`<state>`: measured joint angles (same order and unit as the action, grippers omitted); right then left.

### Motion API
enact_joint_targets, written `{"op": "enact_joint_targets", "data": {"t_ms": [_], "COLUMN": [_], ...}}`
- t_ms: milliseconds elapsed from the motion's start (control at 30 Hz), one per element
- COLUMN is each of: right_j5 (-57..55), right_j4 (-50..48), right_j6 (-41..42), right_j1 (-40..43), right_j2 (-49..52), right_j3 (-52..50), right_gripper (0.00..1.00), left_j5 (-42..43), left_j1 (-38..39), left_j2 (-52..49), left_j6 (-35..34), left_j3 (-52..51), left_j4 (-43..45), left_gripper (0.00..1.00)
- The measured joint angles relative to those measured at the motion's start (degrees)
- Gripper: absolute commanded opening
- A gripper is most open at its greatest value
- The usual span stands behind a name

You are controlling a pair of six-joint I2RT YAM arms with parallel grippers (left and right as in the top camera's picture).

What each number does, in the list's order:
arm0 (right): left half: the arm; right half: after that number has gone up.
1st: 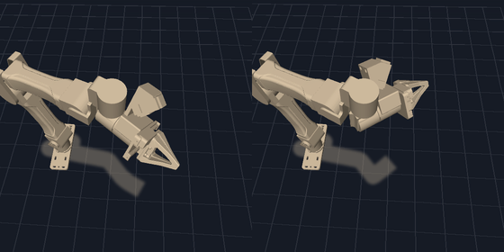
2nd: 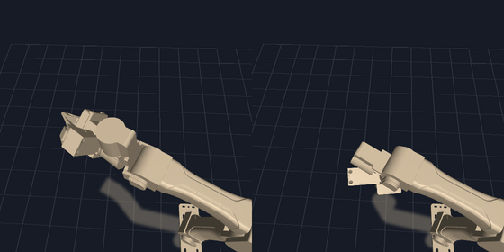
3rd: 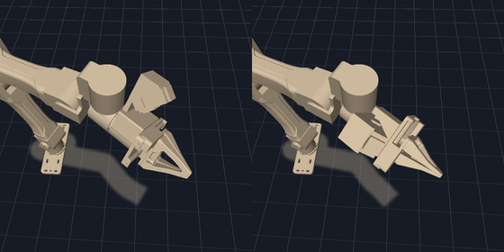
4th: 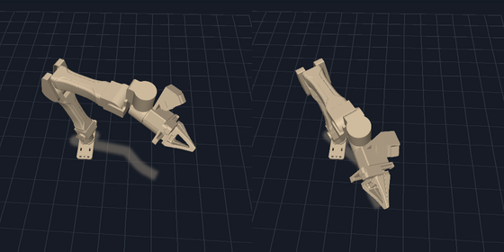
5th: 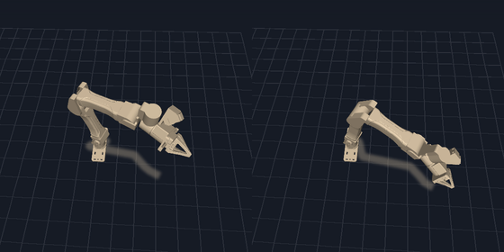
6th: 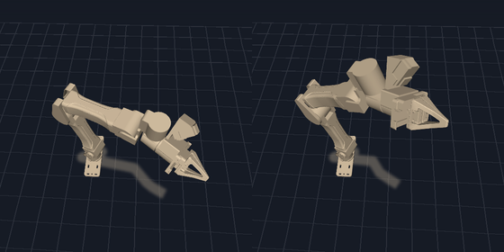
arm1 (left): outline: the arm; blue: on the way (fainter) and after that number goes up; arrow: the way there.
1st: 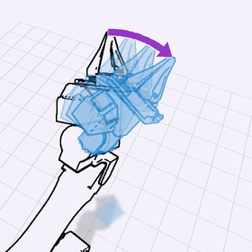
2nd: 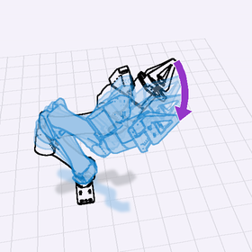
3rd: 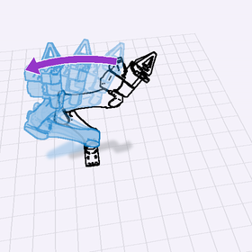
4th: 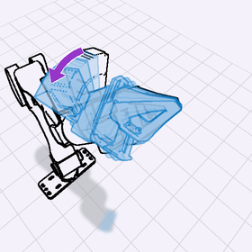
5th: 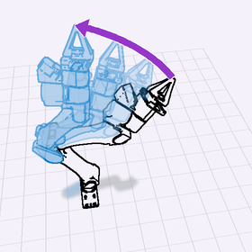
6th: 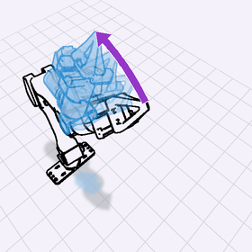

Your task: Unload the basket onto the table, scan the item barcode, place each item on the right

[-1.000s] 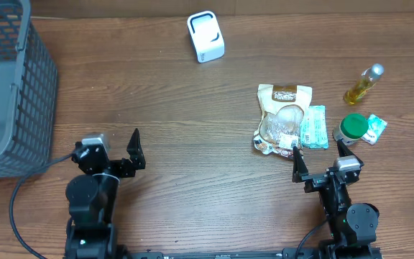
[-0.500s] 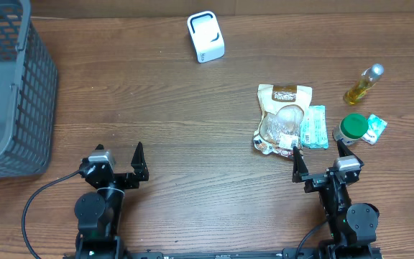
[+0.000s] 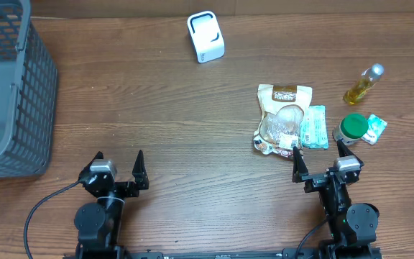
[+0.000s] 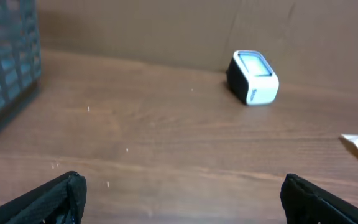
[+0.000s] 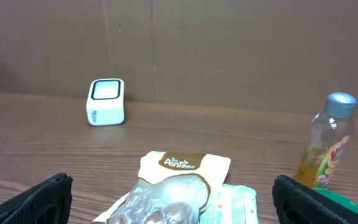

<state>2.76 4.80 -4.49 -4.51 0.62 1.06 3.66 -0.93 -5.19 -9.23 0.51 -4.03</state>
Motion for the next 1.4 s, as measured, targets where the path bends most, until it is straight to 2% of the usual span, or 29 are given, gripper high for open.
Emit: {"op": "enact_joint_targets", "data": {"t_ms": [233,567,1400], "right_j5": [0.0,0.0,0.0], "right_j4": [0.0,0.0,0.0], "right_j6": [0.0,0.0,0.0], "right_j1": [0.0,0.0,0.0], "right_j2": [0.0,0.0,0.0], "right_j3": [0.0,0.0,0.0], "right_gripper": [1.00,1.00,1.00], "left_j5": [0.0,-0.5,-0.5], "left_j1": [0.0,0.0,0.0], "left_j2": [4.2,4.2,4.2], "left_j6": [4.2,7.6,8.2], "left_j3": [0.0,0.0,0.0], "left_j4": [-0.1,-0.1,-0.1], "left_gripper": [0.99,0.99,1.00]}}
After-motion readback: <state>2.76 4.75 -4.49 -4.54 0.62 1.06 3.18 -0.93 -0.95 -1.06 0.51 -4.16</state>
